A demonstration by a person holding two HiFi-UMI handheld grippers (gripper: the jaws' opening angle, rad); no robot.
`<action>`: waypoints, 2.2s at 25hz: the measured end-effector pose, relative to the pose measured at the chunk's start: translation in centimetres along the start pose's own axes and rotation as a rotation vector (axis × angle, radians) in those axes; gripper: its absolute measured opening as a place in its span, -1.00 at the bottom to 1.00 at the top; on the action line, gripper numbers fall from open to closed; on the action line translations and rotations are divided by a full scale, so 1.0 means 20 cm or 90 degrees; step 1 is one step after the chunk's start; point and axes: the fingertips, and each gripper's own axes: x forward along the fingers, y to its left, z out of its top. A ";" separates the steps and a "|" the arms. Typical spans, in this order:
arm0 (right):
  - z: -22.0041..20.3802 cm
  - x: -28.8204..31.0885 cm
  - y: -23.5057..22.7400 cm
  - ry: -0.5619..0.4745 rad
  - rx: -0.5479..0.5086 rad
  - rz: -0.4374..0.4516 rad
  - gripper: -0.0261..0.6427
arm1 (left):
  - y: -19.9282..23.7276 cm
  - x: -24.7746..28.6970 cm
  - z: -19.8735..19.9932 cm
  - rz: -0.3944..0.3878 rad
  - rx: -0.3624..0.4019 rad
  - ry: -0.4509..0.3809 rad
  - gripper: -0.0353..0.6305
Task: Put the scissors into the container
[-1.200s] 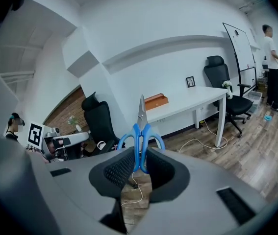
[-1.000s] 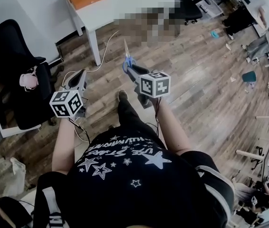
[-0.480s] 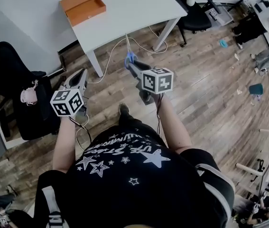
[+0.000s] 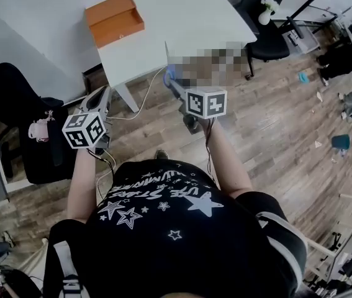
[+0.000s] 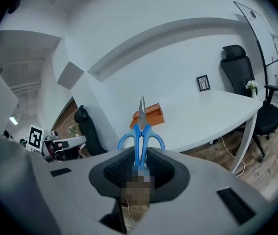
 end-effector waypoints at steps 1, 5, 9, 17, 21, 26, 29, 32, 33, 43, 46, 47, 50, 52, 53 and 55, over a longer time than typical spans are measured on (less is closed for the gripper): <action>0.02 0.02 -0.02 0.002 -0.003 0.003 -0.63 | 0.01 0.01 0.01 0.007 -0.005 -0.003 -0.82; 0.11 0.11 -0.09 0.007 0.000 0.014 -0.63 | 0.05 0.06 0.02 0.026 -0.017 0.004 -0.82; 0.16 0.23 -0.16 0.021 0.002 0.016 -0.63 | 0.12 0.16 0.02 0.039 -0.028 0.016 -0.82; 0.27 0.52 -0.32 0.043 0.010 -0.019 -0.63 | 0.39 0.50 0.11 0.021 -0.042 0.022 -0.82; 0.48 0.74 -0.45 0.041 0.006 -0.034 -0.63 | 0.55 0.78 0.27 0.013 -0.047 0.012 -0.82; 0.71 1.05 -0.51 0.061 -0.036 -0.049 -0.63 | 0.78 1.02 0.46 0.004 -0.050 0.010 -0.82; 0.81 1.24 -0.50 0.083 -0.081 -0.056 -0.63 | 0.95 1.11 0.53 0.005 -0.057 0.013 -0.82; 0.89 1.43 -0.48 0.105 -0.133 -0.056 -0.63 | 1.11 1.20 0.59 0.010 -0.053 0.021 -0.82; 0.91 1.48 -0.47 0.115 -0.154 -0.057 -0.63 | 1.16 1.22 0.60 0.012 -0.053 0.023 -0.82; 1.20 1.93 -0.43 0.170 -0.414 -0.034 -0.63 | 1.52 1.41 0.72 0.025 -0.078 0.026 -0.82; 1.25 2.08 -0.39 0.189 -0.485 -0.021 -0.63 | 1.65 1.43 0.75 0.034 -0.078 0.022 -0.82; 1.27 2.12 -0.37 0.195 -0.511 -0.015 -0.63 | 1.69 1.43 0.76 0.036 -0.078 0.021 -0.82; 1.30 2.27 -0.32 0.214 -0.622 0.002 -0.63 | 1.81 1.45 0.78 0.040 -0.082 0.019 -0.82; 1.29 2.36 -0.27 0.235 -0.700 0.023 -0.63 | 1.89 1.46 0.77 0.043 -0.087 0.020 -0.82; 1.27 2.40 -0.25 0.247 -0.733 0.039 -0.63 | 1.92 1.46 0.76 0.045 -0.090 0.021 -0.82; 1.22 2.47 -0.22 0.275 -0.784 0.074 -0.63 | 1.98 1.46 0.75 0.049 -0.096 0.024 -0.82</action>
